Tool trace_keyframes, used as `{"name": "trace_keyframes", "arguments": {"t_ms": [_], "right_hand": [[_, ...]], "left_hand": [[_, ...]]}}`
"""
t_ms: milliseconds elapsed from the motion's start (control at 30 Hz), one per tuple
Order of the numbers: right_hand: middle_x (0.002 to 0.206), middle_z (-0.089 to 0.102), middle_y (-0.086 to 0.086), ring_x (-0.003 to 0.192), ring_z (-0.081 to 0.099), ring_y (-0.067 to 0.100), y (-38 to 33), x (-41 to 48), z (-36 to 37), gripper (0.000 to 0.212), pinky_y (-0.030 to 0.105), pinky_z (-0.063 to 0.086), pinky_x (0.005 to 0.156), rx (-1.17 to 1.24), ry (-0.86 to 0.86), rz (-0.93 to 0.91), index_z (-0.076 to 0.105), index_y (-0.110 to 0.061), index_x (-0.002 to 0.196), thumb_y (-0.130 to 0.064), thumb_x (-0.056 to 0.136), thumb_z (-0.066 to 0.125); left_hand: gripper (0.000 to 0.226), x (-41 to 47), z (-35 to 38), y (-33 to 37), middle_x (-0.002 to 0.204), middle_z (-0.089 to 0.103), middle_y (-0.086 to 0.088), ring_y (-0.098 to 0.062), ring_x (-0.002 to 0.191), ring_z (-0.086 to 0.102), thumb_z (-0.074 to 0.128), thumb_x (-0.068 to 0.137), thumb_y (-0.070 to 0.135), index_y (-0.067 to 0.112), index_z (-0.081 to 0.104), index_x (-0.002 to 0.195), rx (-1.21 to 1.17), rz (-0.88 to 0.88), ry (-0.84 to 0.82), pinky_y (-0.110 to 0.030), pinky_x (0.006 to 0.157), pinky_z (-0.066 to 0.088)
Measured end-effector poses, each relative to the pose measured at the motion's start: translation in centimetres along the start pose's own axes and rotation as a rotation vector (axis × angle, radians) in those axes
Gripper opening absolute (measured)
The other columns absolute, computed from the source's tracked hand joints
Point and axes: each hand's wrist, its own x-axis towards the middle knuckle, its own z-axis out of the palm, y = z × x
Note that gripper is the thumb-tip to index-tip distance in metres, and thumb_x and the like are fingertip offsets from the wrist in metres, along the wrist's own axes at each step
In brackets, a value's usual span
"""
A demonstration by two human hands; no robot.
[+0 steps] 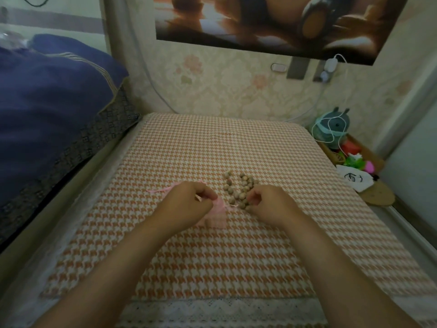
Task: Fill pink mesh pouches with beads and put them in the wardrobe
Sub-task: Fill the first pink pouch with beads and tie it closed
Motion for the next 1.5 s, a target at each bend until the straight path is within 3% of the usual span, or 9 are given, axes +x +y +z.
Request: {"name": "trace_keyframes", "arguments": {"t_ms": [200, 367, 500, 600, 733, 867, 1133, 1300, 1500], "right_hand": [[0.097, 0.067, -0.009, 0.087, 0.063, 0.017, -1.1, 0.2, 1.5, 0.005, 0.032, 0.053, 0.073, -0.135, 0.039, 0.007, 0.068, -0.031, 0.092, -0.027, 0.089, 0.066], [0.088, 0.068, -0.013, 0.082, 0.062, 0.011, -1.3, 0.3, 0.8, 0.006, 0.026, 0.046, 0.066, -0.078, 0.064, 0.025, 0.071, -0.034, 0.084, -0.030, 0.087, 0.067], [0.083, 0.069, -0.019, 0.073, 0.066, -0.004, -3.1, -0.5, -0.9, 0.004, 0.018, 0.052, 0.066, 0.254, 0.207, -0.095, 0.072, -0.033, 0.085, -0.031, 0.084, 0.075], [0.085, 0.072, -0.017, 0.067, 0.064, -0.008, -5.2, -1.7, -1.5, 0.009, 0.017, 0.053, 0.065, 0.470, 0.206, -0.232, 0.075, -0.032, 0.085, -0.026, 0.080, 0.080], [0.086, 0.071, -0.019, 0.070, 0.060, -0.011, -6.3, -2.6, -0.9, 0.008, 0.012, 0.044, 0.065, 0.339, 0.173, -0.381, 0.075, -0.032, 0.088, -0.029, 0.082, 0.079], [0.087, 0.066, -0.025, 0.084, 0.058, -0.011, -6.2, -2.0, -0.1, 0.011, 0.010, 0.040, 0.074, 0.186, 0.168, -0.423, 0.077, -0.033, 0.094, -0.036, 0.084, 0.076], [0.117, 0.057, -0.018, 0.103, 0.055, 0.002, -5.5, -1.8, -0.4, 0.020, 0.032, 0.050, 0.085, 0.013, 0.016, -0.396, 0.072, -0.039, 0.104, -0.030, 0.092, 0.059], [0.084, 0.060, -0.027, 0.085, 0.060, 0.000, -4.8, -1.7, -1.1, 0.011, 0.035, 0.054, 0.080, -0.051, -0.017, -0.323, 0.072, -0.041, 0.091, -0.038, 0.088, 0.062], [0.092, 0.070, -0.021, 0.075, 0.057, -0.004, -2.8, -1.8, -2.7, 0.013, 0.030, 0.054, 0.077, -0.041, 0.033, -0.276, 0.077, -0.036, 0.095, -0.034, 0.086, 0.067]], "left_hand": [[0.018, -0.2, 0.8, -0.1, 0.077, 0.068, 0.010, 0.001, 0.056, 0.062, 0.060, 0.091, 0.022, 0.030, 0.070, 0.102, -0.015, 0.004, -0.024, -0.010, 0.049, 0.046], [0.021, -0.3, 0.5, -0.3, 0.094, 0.071, 0.011, -0.002, 0.069, 0.065, 0.058, 0.090, 0.022, 0.031, 0.070, 0.106, -0.040, 0.023, -0.009, -0.023, 0.065, 0.056], [0.022, -0.1, 0.6, -0.4, 0.094, 0.067, 0.019, 0.004, 0.067, 0.061, 0.058, 0.090, 0.022, 0.029, 0.069, 0.109, -0.046, 0.030, -0.020, -0.010, 0.057, 0.043], [0.024, 0.1, 0.8, -0.5, 0.100, 0.068, 0.016, 0.004, 0.070, 0.060, 0.058, 0.090, 0.024, 0.028, 0.069, 0.111, -0.062, 0.046, -0.037, -0.012, 0.060, 0.043], [0.020, 0.1, 0.6, -0.4, 0.091, 0.070, 0.005, -0.008, 0.067, 0.063, 0.056, 0.089, 0.022, 0.026, 0.069, 0.104, -0.079, 0.070, -0.061, -0.026, 0.060, 0.050], [0.027, 0.0, 0.3, -0.6, 0.102, 0.069, 0.009, 0.002, 0.065, 0.055, 0.053, 0.091, 0.019, 0.025, 0.069, 0.112, -0.086, 0.085, -0.088, -0.019, 0.060, 0.040], [0.029, 0.5, 0.4, -1.0, 0.109, 0.065, 0.014, 0.007, 0.076, 0.055, 0.054, 0.090, 0.017, 0.027, 0.068, 0.113, -0.086, 0.077, -0.064, -0.011, 0.065, 0.039], [0.025, 0.8, 0.8, -1.2, 0.109, 0.066, 0.015, 0.009, 0.079, 0.056, 0.056, 0.092, 0.022, 0.027, 0.069, 0.113, -0.091, 0.090, -0.068, -0.009, 0.068, 0.040], [0.018, 2.4, 1.3, -0.3, 0.091, 0.069, 0.012, -0.012, 0.073, 0.065, 0.050, 0.098, 0.022, 0.030, 0.064, 0.107, -0.184, 0.080, 0.087, -0.024, 0.062, 0.053]]}}
